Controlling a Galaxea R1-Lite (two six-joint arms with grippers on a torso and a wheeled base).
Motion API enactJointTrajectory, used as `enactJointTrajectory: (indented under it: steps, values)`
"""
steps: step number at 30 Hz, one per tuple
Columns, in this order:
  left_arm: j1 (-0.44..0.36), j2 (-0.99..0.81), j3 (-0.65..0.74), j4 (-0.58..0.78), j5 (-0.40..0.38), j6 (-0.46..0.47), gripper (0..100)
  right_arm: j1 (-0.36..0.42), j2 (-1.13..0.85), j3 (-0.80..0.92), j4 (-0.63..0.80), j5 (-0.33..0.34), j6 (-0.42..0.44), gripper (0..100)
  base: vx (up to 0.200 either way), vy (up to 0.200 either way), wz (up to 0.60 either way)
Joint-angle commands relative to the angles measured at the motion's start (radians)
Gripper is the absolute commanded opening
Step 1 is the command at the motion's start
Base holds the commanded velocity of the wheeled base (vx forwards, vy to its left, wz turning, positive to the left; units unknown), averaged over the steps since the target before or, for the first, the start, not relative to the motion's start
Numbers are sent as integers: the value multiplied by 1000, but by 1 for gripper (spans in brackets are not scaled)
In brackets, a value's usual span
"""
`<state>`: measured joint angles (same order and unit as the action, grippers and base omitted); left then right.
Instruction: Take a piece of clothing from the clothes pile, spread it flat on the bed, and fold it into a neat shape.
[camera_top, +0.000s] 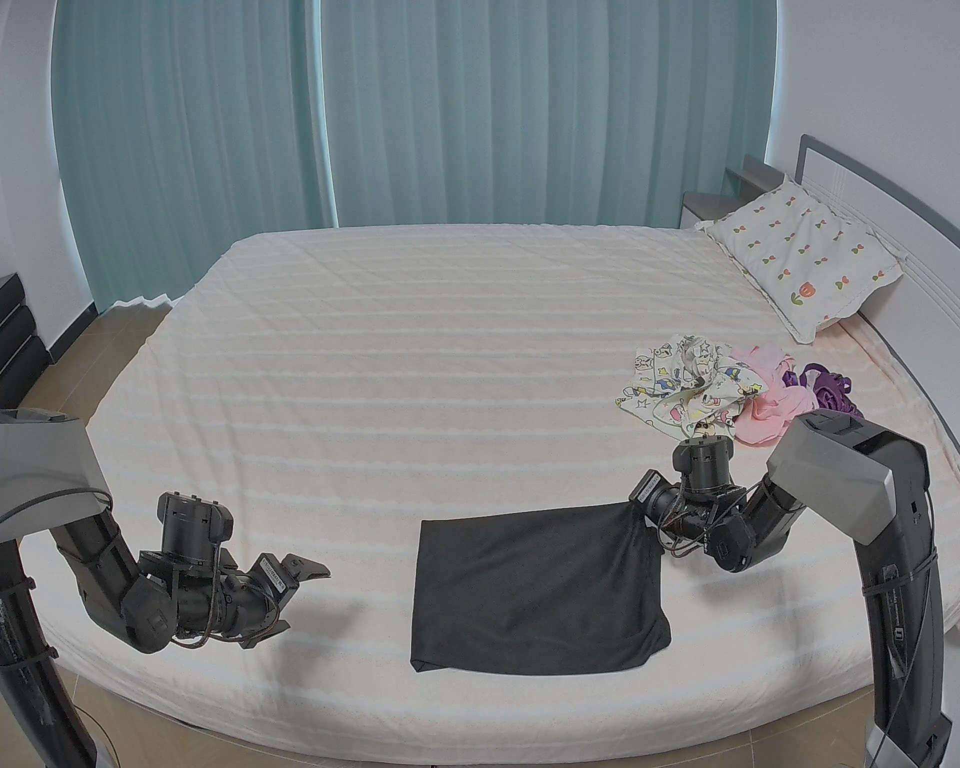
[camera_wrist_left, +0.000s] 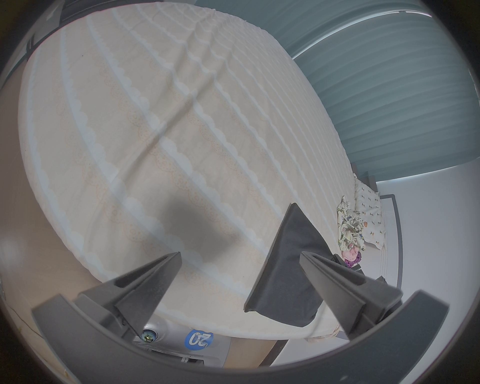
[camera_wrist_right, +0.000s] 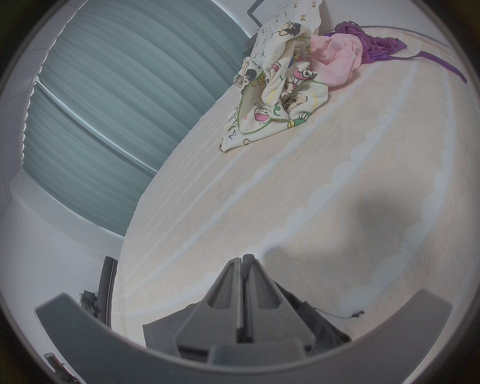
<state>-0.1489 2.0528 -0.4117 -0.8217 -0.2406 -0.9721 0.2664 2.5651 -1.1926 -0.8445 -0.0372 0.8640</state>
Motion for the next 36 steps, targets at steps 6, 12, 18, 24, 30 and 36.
enactJointTrajectory:
  steps: [6,12,18,24,30,36]
  values:
    - [0,1,-1,-1,0,0,100,-1,3,4,2,0,0,0,0,0,0]
    - [-1,1,1,-1,6,0,100,-9,-56,67,-2,5,1,100,0,0,0]
    - [-8,0,-9,-1,27,0,100,-35,-197,228,-35,13,0,100,0,0,0]
    - [-63,-8,2,3,40,-8,100,-52,-325,554,-206,14,6,100,0,0,0]
    - [-132,-2,-4,1,98,-11,100,-72,-338,823,-515,23,82,100,0,-100,0]
    - [-172,1,-7,1,116,-39,100,-72,-283,878,-613,89,122,100,0,-200,0]
